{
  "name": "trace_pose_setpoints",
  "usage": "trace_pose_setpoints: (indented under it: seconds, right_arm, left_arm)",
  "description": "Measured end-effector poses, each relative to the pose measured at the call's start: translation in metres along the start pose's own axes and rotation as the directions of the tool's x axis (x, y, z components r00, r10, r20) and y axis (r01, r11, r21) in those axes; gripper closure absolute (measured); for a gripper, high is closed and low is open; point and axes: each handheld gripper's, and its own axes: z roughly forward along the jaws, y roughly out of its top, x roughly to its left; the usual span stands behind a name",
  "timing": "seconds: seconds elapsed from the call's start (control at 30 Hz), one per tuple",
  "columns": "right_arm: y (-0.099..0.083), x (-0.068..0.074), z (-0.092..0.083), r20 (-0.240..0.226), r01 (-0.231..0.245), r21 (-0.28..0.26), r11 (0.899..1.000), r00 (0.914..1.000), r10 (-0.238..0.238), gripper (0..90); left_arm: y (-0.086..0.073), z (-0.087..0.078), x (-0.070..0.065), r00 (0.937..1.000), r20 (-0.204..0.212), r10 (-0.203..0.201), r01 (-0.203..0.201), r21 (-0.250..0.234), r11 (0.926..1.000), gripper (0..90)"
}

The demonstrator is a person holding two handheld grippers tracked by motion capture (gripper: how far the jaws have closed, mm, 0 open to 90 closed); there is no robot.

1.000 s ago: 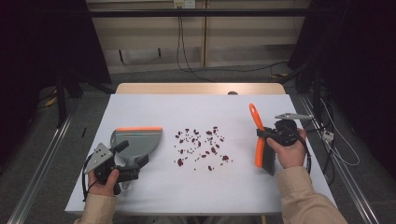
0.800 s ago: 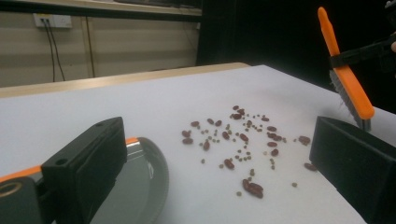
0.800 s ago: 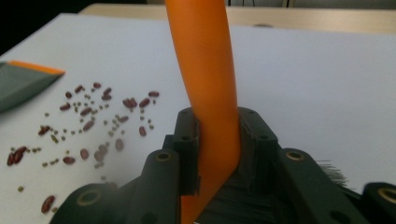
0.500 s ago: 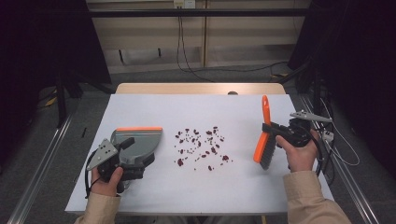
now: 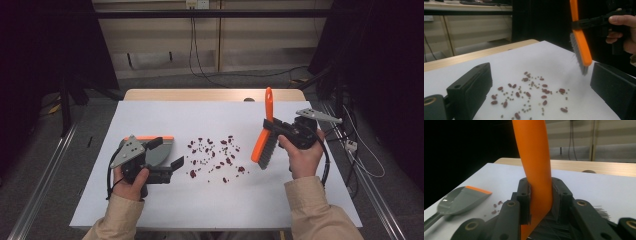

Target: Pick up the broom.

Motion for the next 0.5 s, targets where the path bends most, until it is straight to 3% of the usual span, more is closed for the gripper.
trace_pose_setpoints:
  seconds: [0.23,0.5]
  right_arm:
    - [0.005,0.018,0.013,-0.044,0.003,-0.017,1.000,0.9990,-0.004,71.2]
    - [0.005,0.032,0.022,-0.072,0.022,-0.016,1.000,0.9971,-0.023,71.2]
  left_arm:
    - [0.009,0.031,-0.011,0.9998,0.016,0.011,-0.012,0.028,0.9995,3.8]
    - [0.009,0.067,-0.027,0.9987,0.051,-0.005,0.001,0.071,0.9975,5.6]
